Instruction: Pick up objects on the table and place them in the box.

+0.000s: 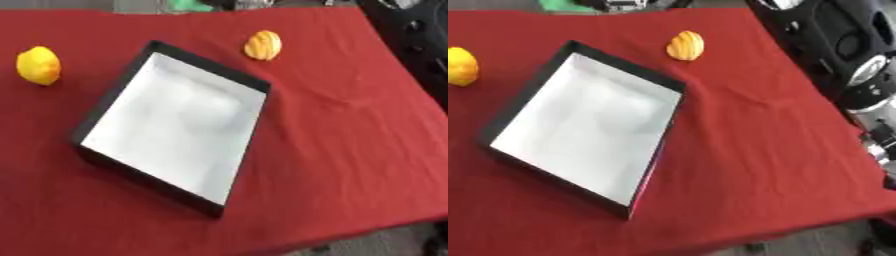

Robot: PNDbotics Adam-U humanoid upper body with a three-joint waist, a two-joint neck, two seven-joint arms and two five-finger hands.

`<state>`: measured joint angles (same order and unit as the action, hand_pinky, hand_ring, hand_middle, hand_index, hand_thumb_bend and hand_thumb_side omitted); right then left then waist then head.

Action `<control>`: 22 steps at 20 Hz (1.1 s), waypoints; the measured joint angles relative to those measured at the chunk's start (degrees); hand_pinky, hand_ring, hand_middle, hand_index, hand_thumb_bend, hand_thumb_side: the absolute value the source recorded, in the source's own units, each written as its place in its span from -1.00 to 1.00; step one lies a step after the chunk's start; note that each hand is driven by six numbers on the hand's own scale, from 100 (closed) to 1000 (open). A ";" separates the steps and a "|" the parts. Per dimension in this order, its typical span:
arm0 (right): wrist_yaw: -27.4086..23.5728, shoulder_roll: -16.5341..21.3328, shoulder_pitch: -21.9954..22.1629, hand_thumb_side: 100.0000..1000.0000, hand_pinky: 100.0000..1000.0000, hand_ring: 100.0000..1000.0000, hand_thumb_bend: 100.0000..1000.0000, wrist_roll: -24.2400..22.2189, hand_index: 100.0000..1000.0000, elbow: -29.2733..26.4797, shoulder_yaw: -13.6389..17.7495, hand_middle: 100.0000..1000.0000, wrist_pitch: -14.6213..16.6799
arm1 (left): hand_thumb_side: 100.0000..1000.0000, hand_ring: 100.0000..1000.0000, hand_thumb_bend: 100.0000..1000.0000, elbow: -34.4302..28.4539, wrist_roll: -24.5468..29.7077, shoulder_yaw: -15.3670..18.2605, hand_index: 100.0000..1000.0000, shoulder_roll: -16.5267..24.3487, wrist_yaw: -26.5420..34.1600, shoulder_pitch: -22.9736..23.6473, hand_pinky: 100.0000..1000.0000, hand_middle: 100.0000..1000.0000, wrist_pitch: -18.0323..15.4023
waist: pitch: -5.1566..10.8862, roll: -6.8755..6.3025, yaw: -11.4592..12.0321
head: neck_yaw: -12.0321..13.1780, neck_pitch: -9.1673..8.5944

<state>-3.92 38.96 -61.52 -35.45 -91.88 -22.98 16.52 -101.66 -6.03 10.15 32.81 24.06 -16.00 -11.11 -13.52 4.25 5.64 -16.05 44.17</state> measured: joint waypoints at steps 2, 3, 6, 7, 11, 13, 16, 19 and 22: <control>2.09 -1.28 -0.08 -0.50 0.43 0.14 -1.00 -0.68 -0.01 1.11 -1.18 -0.22 2.02 | 0.49 0.22 -0.93 0.95 0.01 0.15 0.65 0.12 -0.17 0.52 0.77 0.46 0.11 | 0.00 0.18 -0.02 | 0.23 0.00; 2.90 -1.74 -0.04 -0.62 0.42 0.13 -1.00 -1.08 -0.03 1.50 -1.65 -0.23 2.84 | 0.65 0.22 -0.96 1.38 0.00 0.31 0.65 0.53 -0.28 0.92 0.77 0.46 0.08 | 0.00 0.18 -0.02 | 0.29 0.00; 5.10 -2.84 0.08 -0.45 0.41 0.12 -1.00 -2.47 -0.03 2.67 -2.77 -0.23 4.45 | 0.49 0.21 -0.97 2.41 -0.02 0.70 0.65 2.61 -0.59 2.70 0.77 0.46 -0.86 | 0.00 0.18 0.01 | 0.28 0.00; 5.78 -3.13 0.12 -0.42 0.42 0.14 -1.00 -2.95 0.01 3.07 -3.09 -0.22 4.87 | 0.48 0.21 -1.00 2.61 -0.01 0.79 0.65 3.59 -0.66 3.48 0.77 0.46 -1.40 | 0.00 0.18 0.02 | 0.24 0.00; 8.84 -4.33 0.81 -0.39 0.42 0.14 -1.00 -4.74 0.02 4.94 -4.21 -0.22 6.40 | 0.48 0.21 -1.00 3.20 -0.20 1.35 0.65 8.58 -0.73 6.80 0.76 0.46 -4.27 | 0.00 0.18 0.26 | -0.28 0.01; 10.30 -5.09 1.23 -0.39 0.42 0.14 -1.00 -5.43 0.03 5.96 -4.60 -0.22 6.98 | 0.48 0.21 -1.00 3.47 -0.30 1.36 0.65 10.58 -0.70 7.90 0.77 0.46 -5.60 | 0.00 0.18 0.42 | -0.44 0.01; 12.39 -6.01 2.03 -0.37 0.42 0.14 -1.00 -6.06 0.03 7.67 -4.71 -0.22 7.71 | 0.48 0.21 -1.00 3.74 -0.18 1.32 0.65 12.39 -0.58 8.64 0.77 0.46 -6.94 | 0.00 0.18 0.46 | -0.54 0.02; 14.81 -6.75 3.02 -0.31 0.41 0.14 -1.00 -6.34 0.03 9.53 -4.96 -0.21 8.34 | 0.47 0.21 -1.00 3.73 0.03 1.30 0.65 13.20 -0.45 8.91 0.76 0.46 -7.66 | 0.00 0.41 0.69 | -0.59 0.02; 17.65 -7.51 3.86 -0.25 0.42 0.10 -1.00 -6.02 0.05 11.46 -5.11 -0.19 9.11 | 0.47 0.21 -1.00 3.31 0.11 1.29 0.65 13.63 -0.45 9.01 0.76 0.46 -8.03 | 0.00 0.57 0.78 | -0.71 0.02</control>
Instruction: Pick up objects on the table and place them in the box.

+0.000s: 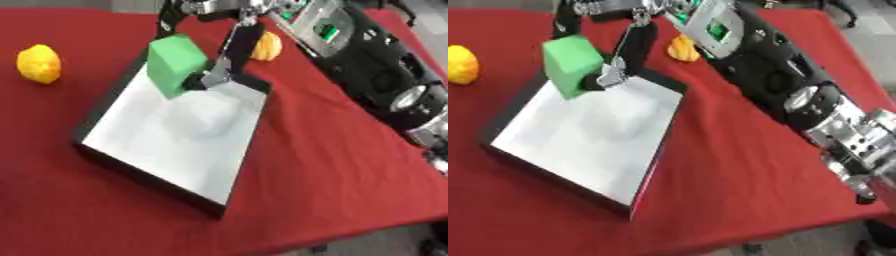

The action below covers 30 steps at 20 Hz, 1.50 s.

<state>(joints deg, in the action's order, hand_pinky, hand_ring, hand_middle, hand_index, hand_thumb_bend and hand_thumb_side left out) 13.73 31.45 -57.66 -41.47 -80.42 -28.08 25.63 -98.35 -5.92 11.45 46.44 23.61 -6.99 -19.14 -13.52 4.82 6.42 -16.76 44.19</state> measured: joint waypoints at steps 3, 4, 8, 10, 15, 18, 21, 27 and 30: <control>2.84 -0.57 0.30 -0.20 0.44 0.14 -1.00 0.80 0.10 1.48 -0.34 -0.15 1.19 | 0.46 0.22 -1.00 -0.54 -0.02 -0.02 0.65 0.19 0.00 0.02 0.76 0.46 -0.20 | 0.00 0.37 0.07 | -0.11 0.00; 3.75 -0.79 0.36 -0.18 0.46 0.16 -1.00 1.18 0.12 1.88 -0.50 -0.13 1.57 | 0.46 0.22 -1.00 -0.68 0.00 -0.04 0.65 0.38 0.00 0.02 0.77 0.46 -0.23 | -0.01 0.57 0.15 | -0.18 0.00; 7.54 -1.74 1.05 -0.09 0.50 0.25 -0.76 2.51 0.21 3.66 -1.19 -0.05 2.91 | 0.47 0.22 -1.00 -1.06 0.07 -0.35 0.65 0.51 0.00 -0.10 0.77 0.46 -0.22 | -0.02 0.96 0.42 | -0.61 0.00; 9.59 -2.12 1.66 -0.06 0.52 0.32 -0.61 3.17 0.28 4.52 -1.29 0.02 3.58 | 0.47 0.22 -1.00 -1.21 0.11 -0.35 0.65 0.53 0.00 -0.10 0.77 0.46 -0.19 | -0.04 1.16 0.70 | -0.88 0.00; 13.83 -2.72 2.29 0.02 0.62 0.54 -0.30 4.91 0.52 6.73 -1.21 0.28 5.33 | 0.48 0.22 -1.00 -1.31 0.29 -0.35 0.65 0.74 -0.03 -0.09 0.77 0.46 -0.01 | -0.06 1.31 0.74 | -1.10 0.00; 15.42 -2.94 2.76 0.02 0.71 0.67 -0.20 5.71 0.64 7.53 -1.08 0.45 6.15 | 0.48 0.22 -1.00 -1.31 0.33 -0.35 0.65 0.74 -0.23 -0.08 0.77 0.46 0.04 | -0.06 1.31 0.74 | -1.14 0.00; 16.58 -2.95 2.96 -0.07 0.84 0.81 -0.22 6.30 0.77 7.87 -0.81 0.62 6.75 | 0.48 0.22 -1.00 -1.31 0.37 -0.35 0.65 0.74 -0.44 -0.08 0.77 0.46 0.08 | -0.07 1.31 0.74 | -1.33 0.00; 16.87 -2.94 3.24 -0.31 0.91 0.84 -0.24 6.67 0.86 7.82 0.36 0.66 7.13 | 0.48 0.22 -1.00 -1.31 0.36 -0.35 0.65 0.74 -0.47 -0.05 0.77 0.46 0.08 | -0.07 1.31 0.66 | -1.48 0.00; 15.39 -2.91 3.29 -0.44 0.90 0.82 -0.24 6.50 0.84 7.36 0.76 0.63 6.96 | 0.48 0.22 -1.00 -1.31 0.31 -0.35 0.65 0.74 -0.48 0.04 0.77 0.46 0.03 | -0.07 1.31 0.56 | -1.49 0.00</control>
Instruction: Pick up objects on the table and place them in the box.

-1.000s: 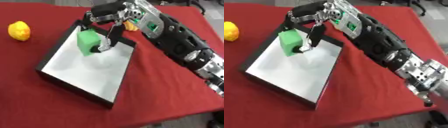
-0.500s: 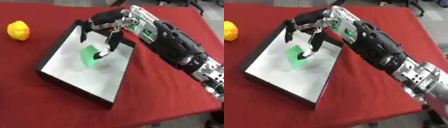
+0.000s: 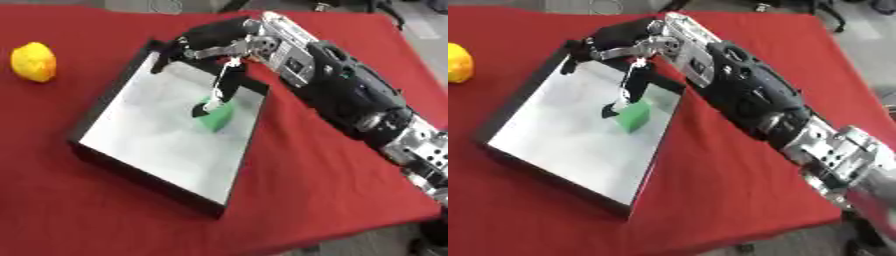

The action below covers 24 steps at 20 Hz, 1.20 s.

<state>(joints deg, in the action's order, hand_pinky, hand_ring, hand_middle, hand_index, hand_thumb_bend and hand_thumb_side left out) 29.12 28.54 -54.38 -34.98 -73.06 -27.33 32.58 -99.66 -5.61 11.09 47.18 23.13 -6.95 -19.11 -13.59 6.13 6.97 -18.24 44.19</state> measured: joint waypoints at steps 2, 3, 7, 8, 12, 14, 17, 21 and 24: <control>-2.07 0.23 0.17 -0.47 0.90 0.81 -0.24 -0.58 0.83 -0.59 0.55 0.61 -0.58 | 0.48 0.22 -1.00 0.00 -0.01 0.00 0.65 0.00 -0.02 0.15 0.77 0.46 -0.01 | 0.00 0.00 -0.22 | 0.00 0.00; -3.43 0.63 0.33 -0.48 0.90 0.81 -0.24 -0.97 0.82 -0.92 0.93 0.60 -0.97 | 0.47 0.22 -1.00 0.00 -0.01 0.01 0.65 0.00 -0.04 0.29 0.77 0.46 -0.01 | 0.00 0.00 -0.29 | 0.00 0.00; -10.52 4.78 0.42 -0.49 0.88 0.84 -0.22 -2.73 0.78 -2.87 3.72 0.60 -2.72 | 0.47 0.22 -1.00 0.01 -0.17 0.08 0.65 0.00 -0.16 0.75 0.77 0.46 -0.14 | 0.00 0.00 -0.82 | 0.05 0.00; -12.46 6.49 0.42 -0.50 0.88 0.85 -0.22 -3.17 0.78 -3.06 4.70 0.61 -3.17 | 0.46 0.22 -1.00 0.01 -0.30 0.12 0.65 0.00 -0.24 0.89 0.77 0.46 -0.22 | 0.00 0.00 -0.96 | 0.11 0.00; -18.98 12.90 1.32 -0.61 0.90 0.88 -0.28 -4.43 0.79 -1.79 8.75 0.63 -4.43 | 0.47 0.22 -1.00 0.03 -0.95 0.73 0.65 0.00 -0.53 0.98 0.77 0.46 -0.40 | -0.01 0.00 -1.09 | 0.20 0.00; -21.52 15.65 2.46 -0.62 0.90 0.88 -0.28 -4.74 0.80 0.05 10.82 0.64 -4.74 | 0.47 0.22 -1.00 0.03 -1.10 0.80 0.65 0.00 -0.59 1.00 0.77 0.46 -0.50 | -0.04 0.00 -1.07 | 0.15 0.00; -23.55 19.27 3.71 -0.56 0.90 0.89 -0.23 -4.54 0.81 3.22 13.68 0.65 -4.54 | 0.47 0.22 -1.00 0.03 -1.14 0.80 0.65 0.00 -0.80 0.98 0.77 0.46 -0.50 | -0.76 0.00 -0.79 | -0.09 -0.14; -23.61 21.68 5.00 -0.64 0.90 0.89 -0.25 -3.28 0.81 6.50 15.84 0.65 -3.28 | 0.48 0.22 -1.00 0.00 -1.12 0.76 0.65 0.00 -1.02 0.28 0.77 0.46 -0.52 | -1.95 -0.02 -0.03 | -0.62 -1.15; -23.51 21.82 5.06 -0.68 0.90 0.89 -0.30 -2.58 0.81 8.22 16.92 0.64 -2.57 | 0.48 0.22 -1.00 -0.04 -1.02 0.72 0.65 0.00 -1.05 -0.57 0.77 0.46 -0.56 | -3.13 -0.02 0.76 | -1.31 -2.08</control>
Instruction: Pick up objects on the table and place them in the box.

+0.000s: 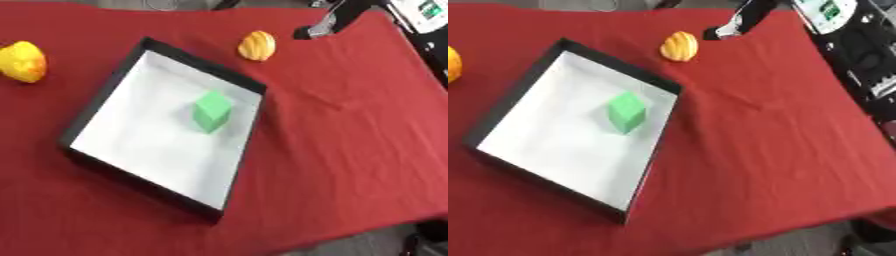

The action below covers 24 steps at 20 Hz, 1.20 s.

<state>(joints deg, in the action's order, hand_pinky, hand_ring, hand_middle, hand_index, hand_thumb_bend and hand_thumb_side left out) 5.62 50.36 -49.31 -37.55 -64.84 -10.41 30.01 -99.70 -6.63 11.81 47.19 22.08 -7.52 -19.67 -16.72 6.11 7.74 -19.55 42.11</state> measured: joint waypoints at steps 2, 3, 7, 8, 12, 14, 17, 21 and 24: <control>0.16 0.01 0.13 -0.70 0.91 0.89 -0.30 0.34 0.81 1.05 0.65 0.64 0.35 | 0.48 0.22 -1.00 -0.21 0.03 -0.02 0.65 -0.03 0.00 -0.61 0.77 0.47 0.01 | -0.80 0.00 0.60 | -0.49 -0.65; 0.18 0.05 0.28 -0.73 0.91 0.88 -0.32 0.51 0.81 1.51 1.02 0.64 0.52 | 0.48 0.22 -1.00 -0.45 0.04 -0.03 0.65 -0.10 0.01 -0.98 0.77 0.47 0.02 | -1.18 0.00 0.98 | -0.65 -1.06; -0.04 0.72 1.03 -0.78 0.92 0.89 -0.36 1.26 0.82 2.67 2.55 0.65 1.26 | 0.46 0.22 -1.00 -2.18 0.17 -0.17 0.65 -1.25 0.12 -2.63 0.77 0.47 0.14 | -2.49 0.02 3.09 | -0.73 -2.81; -0.31 1.06 1.18 -0.80 0.92 0.89 -0.36 1.44 0.82 2.88 3.01 0.65 1.45 | 0.46 0.23 -1.00 -2.79 0.21 -0.25 0.65 -1.58 0.12 -2.87 0.77 0.47 0.17 | -2.74 0.02 3.64 | -0.73 -3.23; -1.59 2.56 2.23 -0.81 0.92 0.89 -0.37 2.15 0.82 3.23 4.28 0.66 2.15 | 0.46 0.23 -1.00 -5.45 0.23 -0.35 0.65 -3.18 0.11 -3.18 0.77 0.46 0.33 | -3.45 0.04 5.56 | -1.18 -4.58; -1.88 3.13 2.67 -0.80 0.92 0.89 -0.36 2.31 0.82 3.41 4.76 0.66 2.31 | 0.46 0.22 -1.00 -6.76 0.16 -0.40 0.65 -3.96 0.10 -3.41 0.77 0.46 0.62 | -3.85 0.07 6.52 | -1.48 -5.11; -1.62 3.40 3.23 -0.79 0.92 0.89 -0.35 2.47 0.82 4.32 5.30 0.66 2.48 | 0.46 0.21 -1.00 -8.38 0.16 -0.72 0.65 -4.76 0.04 -3.59 0.77 0.46 0.95 | -4.33 0.07 7.64 | -1.96 -5.91; 0.24 3.47 3.67 -0.78 0.92 0.90 -0.35 2.90 0.82 5.69 5.99 0.67 2.91 | 0.46 0.21 -1.00 -9.54 0.07 -0.76 0.64 -4.98 -0.07 -3.59 0.77 0.46 1.22 | -5.23 0.07 8.79 | -2.80 -6.58; 1.79 3.48 4.06 -0.79 0.92 0.90 -0.35 3.39 0.82 6.77 6.47 0.67 3.39 | 0.47 0.21 -1.00 -9.87 -0.02 -0.88 0.64 -5.39 -0.27 -3.58 0.77 0.45 1.32 | -5.66 0.07 9.42 | -3.27 -6.62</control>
<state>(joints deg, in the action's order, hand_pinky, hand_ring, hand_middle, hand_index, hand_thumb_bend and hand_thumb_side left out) 7.41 53.84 -45.26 -34.17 -58.08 -3.94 33.40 -109.57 -6.65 10.94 41.80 21.81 -11.11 -18.35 -22.38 6.18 17.16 -22.82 35.48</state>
